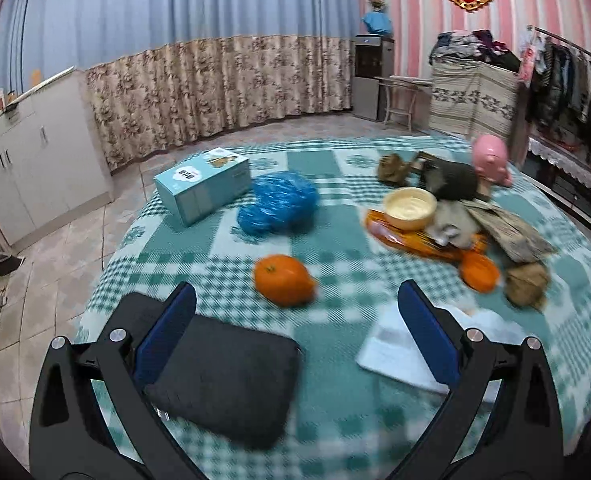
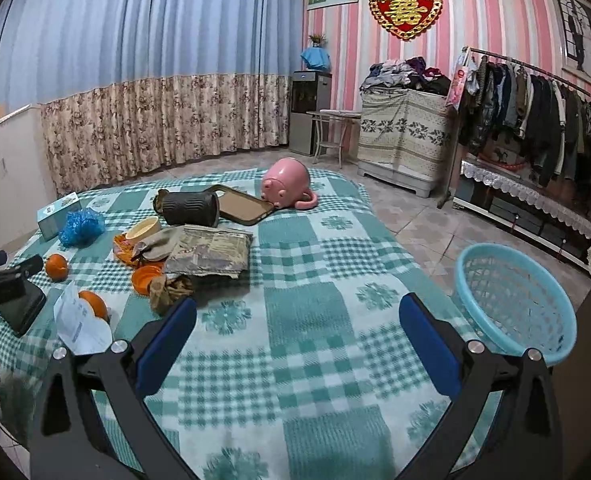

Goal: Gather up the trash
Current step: 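Grasp the orange with the left gripper while the right gripper grasps the brown cloth, then drop the orange into the blue basket with the left gripper while the right carries the brown cloth there, then open the right gripper to drop the brown cloth into the blue basket, then move both grippers back over the bedspread clutter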

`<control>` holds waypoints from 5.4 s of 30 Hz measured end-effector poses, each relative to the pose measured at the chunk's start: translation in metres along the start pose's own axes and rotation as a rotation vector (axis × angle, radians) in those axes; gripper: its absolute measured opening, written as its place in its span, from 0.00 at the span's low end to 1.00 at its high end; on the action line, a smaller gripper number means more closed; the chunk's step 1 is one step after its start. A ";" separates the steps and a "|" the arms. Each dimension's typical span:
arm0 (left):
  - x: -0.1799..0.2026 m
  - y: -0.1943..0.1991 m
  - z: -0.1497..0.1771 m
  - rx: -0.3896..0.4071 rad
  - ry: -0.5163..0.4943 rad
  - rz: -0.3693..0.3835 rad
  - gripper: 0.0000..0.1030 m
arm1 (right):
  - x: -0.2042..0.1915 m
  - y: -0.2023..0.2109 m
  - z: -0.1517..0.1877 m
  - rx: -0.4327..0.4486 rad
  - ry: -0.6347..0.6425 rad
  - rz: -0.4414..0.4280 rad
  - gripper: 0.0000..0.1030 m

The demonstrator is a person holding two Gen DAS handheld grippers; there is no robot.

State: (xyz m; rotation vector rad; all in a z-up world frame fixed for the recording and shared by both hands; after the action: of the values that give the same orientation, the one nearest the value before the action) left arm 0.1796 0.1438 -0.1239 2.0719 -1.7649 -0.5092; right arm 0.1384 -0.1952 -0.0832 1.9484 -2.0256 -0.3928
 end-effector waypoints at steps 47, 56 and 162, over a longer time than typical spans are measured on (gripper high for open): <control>-0.014 0.007 -0.029 -0.016 0.076 -0.060 0.34 | -0.075 -0.061 0.012 -0.165 0.045 -0.299 0.48; 0.068 0.042 -0.062 0.077 0.018 0.028 0.34 | 0.019 -0.021 -0.029 -0.017 -0.053 -0.185 0.48; 0.109 0.051 -0.026 0.041 -0.049 0.074 0.95 | 0.135 -0.050 -0.028 -0.009 -0.111 0.025 0.92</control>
State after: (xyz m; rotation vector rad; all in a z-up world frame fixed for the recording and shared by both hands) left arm 0.1656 0.0294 -0.0802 2.0291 -1.8867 -0.5103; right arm 0.1906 -0.3319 -0.0740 1.9343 -2.1101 -0.5139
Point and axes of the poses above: each gripper's, at about its wrist camera, not at the fingertips, and y roughly against the way its jaws point, x to its right, z to its underside, the point moved 6 cm from there along -y, roughly the way its jaws point, and after that the axes turned 6 degrees about x, right-handed, at the moved point
